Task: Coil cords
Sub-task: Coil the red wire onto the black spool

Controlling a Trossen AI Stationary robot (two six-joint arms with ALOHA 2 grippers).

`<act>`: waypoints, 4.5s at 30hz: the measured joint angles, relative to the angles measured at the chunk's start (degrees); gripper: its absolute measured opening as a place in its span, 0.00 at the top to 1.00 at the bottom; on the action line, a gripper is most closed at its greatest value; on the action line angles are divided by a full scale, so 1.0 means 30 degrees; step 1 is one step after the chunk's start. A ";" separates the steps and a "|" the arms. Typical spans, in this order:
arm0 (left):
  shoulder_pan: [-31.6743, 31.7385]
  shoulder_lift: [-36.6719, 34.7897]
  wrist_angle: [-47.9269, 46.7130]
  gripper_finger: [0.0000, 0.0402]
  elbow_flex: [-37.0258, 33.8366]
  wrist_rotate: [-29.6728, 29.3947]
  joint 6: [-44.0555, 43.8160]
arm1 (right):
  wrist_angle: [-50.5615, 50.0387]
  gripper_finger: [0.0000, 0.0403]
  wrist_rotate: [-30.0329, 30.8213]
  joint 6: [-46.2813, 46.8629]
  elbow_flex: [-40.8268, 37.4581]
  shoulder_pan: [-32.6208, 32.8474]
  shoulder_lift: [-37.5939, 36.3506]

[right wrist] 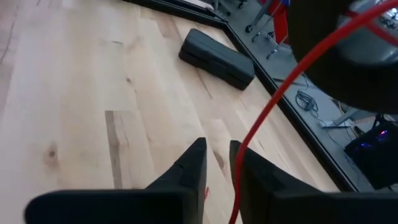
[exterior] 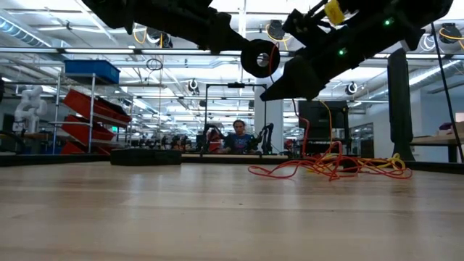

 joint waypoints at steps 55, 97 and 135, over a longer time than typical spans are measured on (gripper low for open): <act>0.0007 0.0000 -0.0102 1.00 0.0007 0.0354 -0.0264 | 0.5592 1.00 -0.2144 -0.2916 0.0014 -0.0092 -0.1290; 0.0007 0.0000 0.2229 1.00 0.0007 0.1265 -0.3993 | 0.8288 1.00 0.3585 -0.2850 0.1078 -0.0437 0.1792; -0.0946 0.0812 0.3876 1.00 -0.0015 0.2110 -0.2985 | 0.5421 1.00 0.8883 -0.2986 0.1100 0.1135 0.1748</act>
